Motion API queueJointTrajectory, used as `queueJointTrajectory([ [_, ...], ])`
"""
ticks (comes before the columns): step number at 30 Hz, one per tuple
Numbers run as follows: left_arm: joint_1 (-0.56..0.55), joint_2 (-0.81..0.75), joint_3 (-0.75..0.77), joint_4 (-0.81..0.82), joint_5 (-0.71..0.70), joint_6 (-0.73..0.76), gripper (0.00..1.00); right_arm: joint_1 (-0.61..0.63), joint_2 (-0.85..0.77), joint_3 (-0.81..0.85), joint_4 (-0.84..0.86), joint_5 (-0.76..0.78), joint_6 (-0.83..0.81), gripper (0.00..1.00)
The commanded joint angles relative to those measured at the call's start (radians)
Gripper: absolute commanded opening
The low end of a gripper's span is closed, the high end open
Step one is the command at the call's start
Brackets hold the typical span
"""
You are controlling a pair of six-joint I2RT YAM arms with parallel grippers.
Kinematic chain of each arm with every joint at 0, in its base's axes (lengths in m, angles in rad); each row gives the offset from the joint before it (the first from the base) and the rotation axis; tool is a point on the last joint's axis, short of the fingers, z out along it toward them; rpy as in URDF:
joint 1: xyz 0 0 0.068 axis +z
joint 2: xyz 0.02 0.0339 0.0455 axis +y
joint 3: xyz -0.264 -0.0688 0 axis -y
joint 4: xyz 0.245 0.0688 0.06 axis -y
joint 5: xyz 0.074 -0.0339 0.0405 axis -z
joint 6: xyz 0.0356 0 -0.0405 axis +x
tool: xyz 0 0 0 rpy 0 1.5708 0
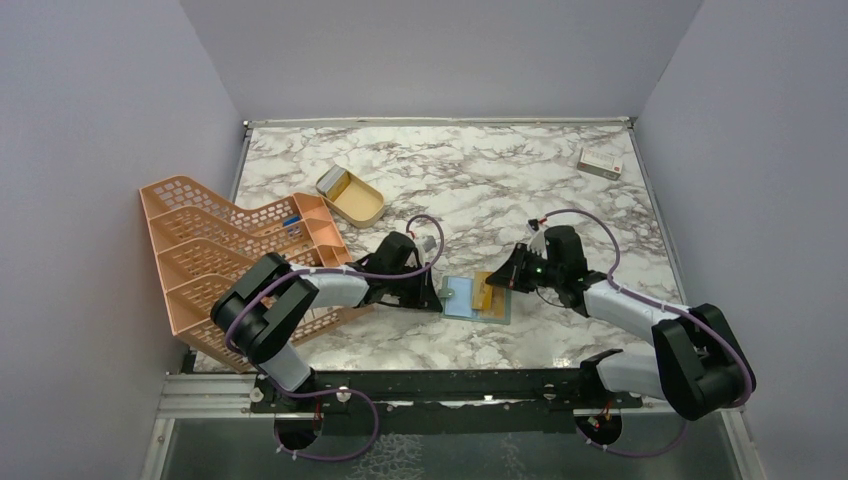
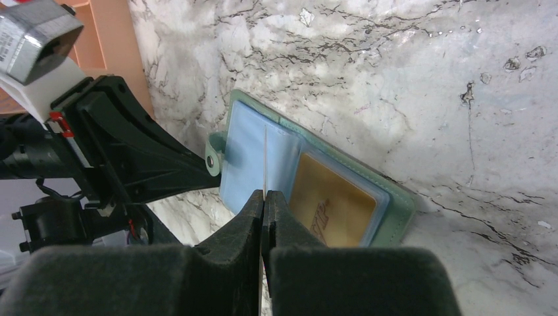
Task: Put the credit cards into the card holder
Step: Insert the credit card into the card holder.
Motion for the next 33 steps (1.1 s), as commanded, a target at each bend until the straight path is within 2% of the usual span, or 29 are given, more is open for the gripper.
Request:
queueJointTrajectory([
  [1, -0.029, 0.033, 0.01, 0.022, -0.047, 0.002, 0.0, -0.005, 0.012, -0.027, 0.088, 0.003, 0.029, 0.01],
  [9, -0.043, 0.036, -0.01, 0.013, -0.088, -0.01, 0.0, -0.005, 0.033, -0.044, 0.1, 0.012, 0.023, 0.01],
  [15, -0.043, 0.028, -0.012, -0.009, -0.102, 0.002, 0.0, -0.008, 0.008, -0.023, 0.032, 0.061, -0.029, 0.01],
  [33, -0.047, 0.023, -0.012, -0.012, -0.109, -0.003, 0.0, -0.009, 0.03, -0.071, 0.029, 0.068, -0.019, 0.01],
])
